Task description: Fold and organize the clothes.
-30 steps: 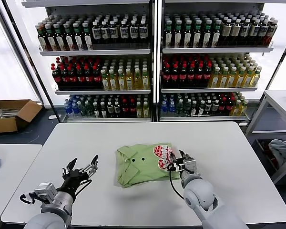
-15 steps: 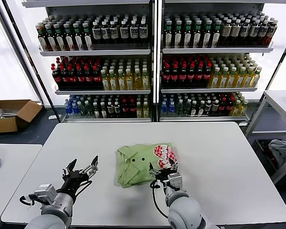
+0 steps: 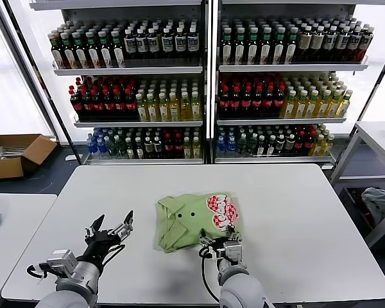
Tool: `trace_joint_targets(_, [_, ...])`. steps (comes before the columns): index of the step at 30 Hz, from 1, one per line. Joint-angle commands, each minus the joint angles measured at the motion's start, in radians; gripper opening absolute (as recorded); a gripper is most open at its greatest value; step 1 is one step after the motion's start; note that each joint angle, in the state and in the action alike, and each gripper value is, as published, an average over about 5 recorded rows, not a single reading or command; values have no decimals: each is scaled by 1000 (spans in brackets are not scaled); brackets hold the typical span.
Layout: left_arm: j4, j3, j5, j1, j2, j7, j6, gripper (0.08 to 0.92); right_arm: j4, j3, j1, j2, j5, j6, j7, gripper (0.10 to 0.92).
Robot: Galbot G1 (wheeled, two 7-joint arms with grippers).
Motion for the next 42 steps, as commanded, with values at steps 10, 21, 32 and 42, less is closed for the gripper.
trace_joint_targets(10, [1, 4, 0, 9, 1, 8, -1, 823, 88, 46, -65, 22, 70, 16, 18, 823])
trace_joint_targets(21, [-2, 18, 13, 14, -8, 9, 1, 823, 222, -12, -38, -38, 130, -3, -20, 823])
trace_joint_targets(32, [-8, 11, 17, 29, -11, 11, 0, 823, 100, 30, -42, 25, 295, -4, 85, 823])
trace_joint_targets(42, [-5, 9, 16, 26, -6, 12, 1, 823, 55, 53, -41, 38, 330, -3, 89, 823])
